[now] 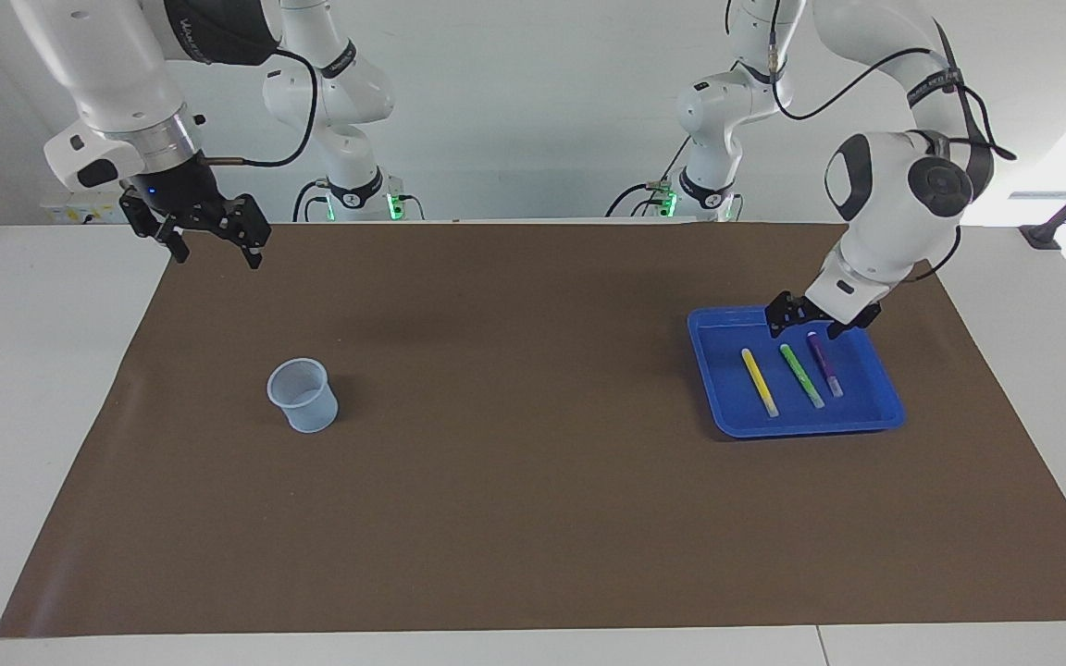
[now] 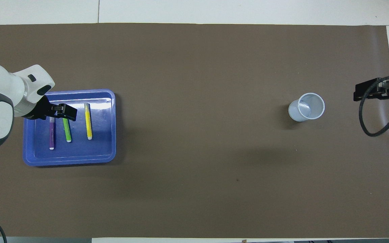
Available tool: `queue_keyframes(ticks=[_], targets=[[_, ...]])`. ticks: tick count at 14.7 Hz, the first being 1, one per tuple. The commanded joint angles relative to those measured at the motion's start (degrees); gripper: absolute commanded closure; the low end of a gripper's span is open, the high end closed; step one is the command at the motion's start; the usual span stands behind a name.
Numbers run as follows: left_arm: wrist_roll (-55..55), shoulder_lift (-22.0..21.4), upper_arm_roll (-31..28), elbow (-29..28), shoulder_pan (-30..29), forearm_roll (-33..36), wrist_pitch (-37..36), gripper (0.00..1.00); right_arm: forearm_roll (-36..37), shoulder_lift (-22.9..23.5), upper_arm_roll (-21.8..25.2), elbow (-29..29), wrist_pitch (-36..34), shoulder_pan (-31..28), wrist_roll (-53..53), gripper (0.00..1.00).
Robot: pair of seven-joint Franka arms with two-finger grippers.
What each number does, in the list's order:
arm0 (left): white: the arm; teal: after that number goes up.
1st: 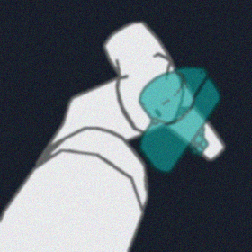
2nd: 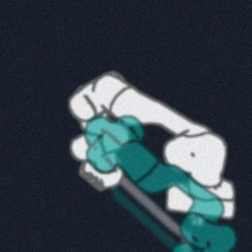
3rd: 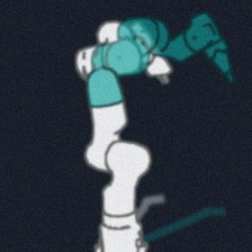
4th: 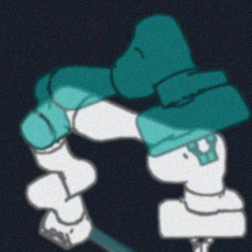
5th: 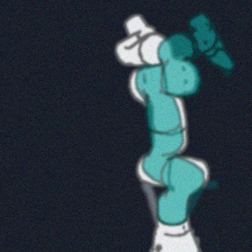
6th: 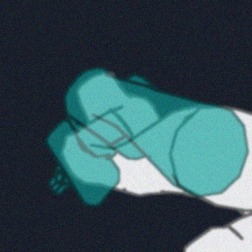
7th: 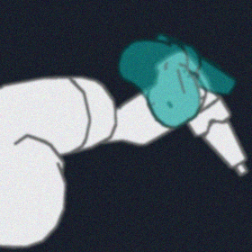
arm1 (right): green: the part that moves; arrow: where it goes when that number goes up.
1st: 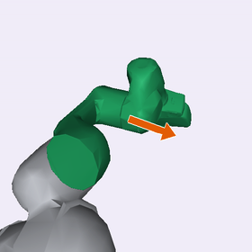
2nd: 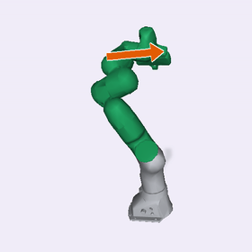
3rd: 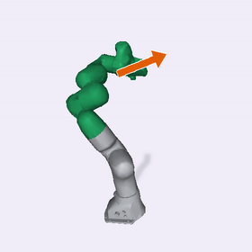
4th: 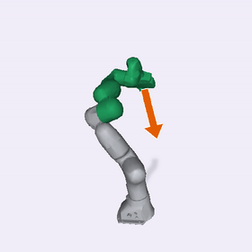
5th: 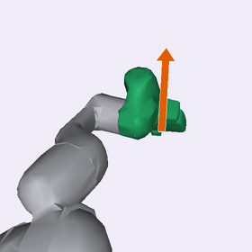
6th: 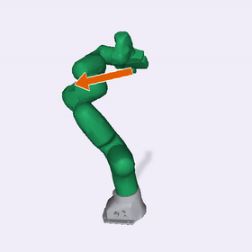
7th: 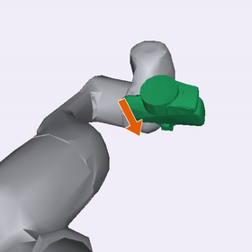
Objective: Right arm passes pens to left for tray arrangement
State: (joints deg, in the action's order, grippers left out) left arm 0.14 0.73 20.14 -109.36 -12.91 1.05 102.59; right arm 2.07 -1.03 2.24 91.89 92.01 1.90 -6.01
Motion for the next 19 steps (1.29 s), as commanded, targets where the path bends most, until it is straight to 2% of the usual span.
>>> queue_keyframes(ticks=[1,3,5,9,19], targets=[[-1.72,-4.07,-7.46,7.28,7.26,-0.07,-12.72,0.00,-1.28,-0.56,-0.31,0.05,-0.43,-0.23,1.09,0.00],[-1.81,-4.16,-11.25,15.36,10.70,-0.52,-20.47,0.00,-1.37,-0.56,-0.31,0.05,-0.34,-0.05,1.09,0.00],[-1.81,-3.99,-13.28,19.43,12.47,-0.60,-23.13,0.00,-1.37,-0.56,-0.31,0.22,-0.34,-0.14,1.09,0.00],[-2.86,-2.67,-15.57,18.75,13.35,-4.73,-23.48,0.00,-1.37,-0.56,-0.31,0.31,-0.34,-0.23,1.35,0.00],[-2.87,-2.40,-15.31,19.27,13.00,-5.00,-22.88,0.00,-1.37,-0.64,-0.39,0.57,-0.34,-0.05,1.18,0.00]])
